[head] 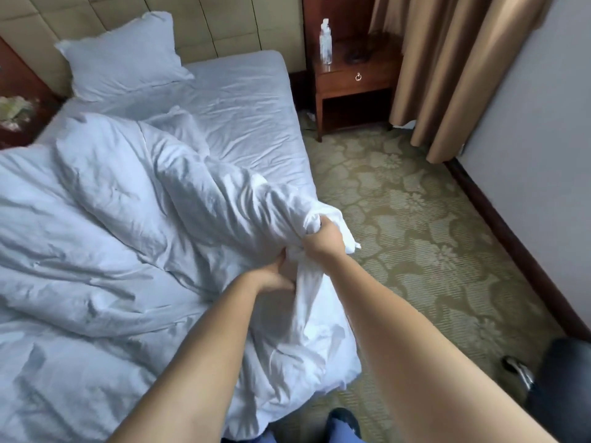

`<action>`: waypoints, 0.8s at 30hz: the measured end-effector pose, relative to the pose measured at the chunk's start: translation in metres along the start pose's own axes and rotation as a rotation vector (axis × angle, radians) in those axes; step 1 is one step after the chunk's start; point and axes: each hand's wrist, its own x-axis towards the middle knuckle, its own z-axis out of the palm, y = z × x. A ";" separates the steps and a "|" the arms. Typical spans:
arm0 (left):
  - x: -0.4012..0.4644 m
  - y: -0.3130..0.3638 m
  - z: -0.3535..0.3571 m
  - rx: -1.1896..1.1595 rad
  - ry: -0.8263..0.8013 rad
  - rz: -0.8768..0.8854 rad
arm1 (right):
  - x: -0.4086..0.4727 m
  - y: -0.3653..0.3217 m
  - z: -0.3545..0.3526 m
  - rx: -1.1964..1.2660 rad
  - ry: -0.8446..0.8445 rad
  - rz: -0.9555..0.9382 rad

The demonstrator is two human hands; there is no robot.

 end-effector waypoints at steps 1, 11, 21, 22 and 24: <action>-0.005 0.011 -0.006 -0.008 -0.013 -0.009 | 0.000 -0.010 -0.010 -0.015 0.004 -0.017; 0.002 0.058 -0.022 0.107 0.124 0.047 | 0.006 -0.058 -0.046 -0.141 -0.066 -0.004; 0.040 0.059 -0.084 0.113 0.247 0.020 | 0.047 -0.108 -0.047 -0.507 -0.171 -0.048; 0.043 0.057 -0.085 0.152 0.240 0.002 | 0.050 -0.106 -0.045 -0.534 -0.205 -0.052; 0.049 0.060 -0.085 0.201 0.203 -0.049 | 0.057 -0.104 -0.045 -0.589 -0.269 -0.078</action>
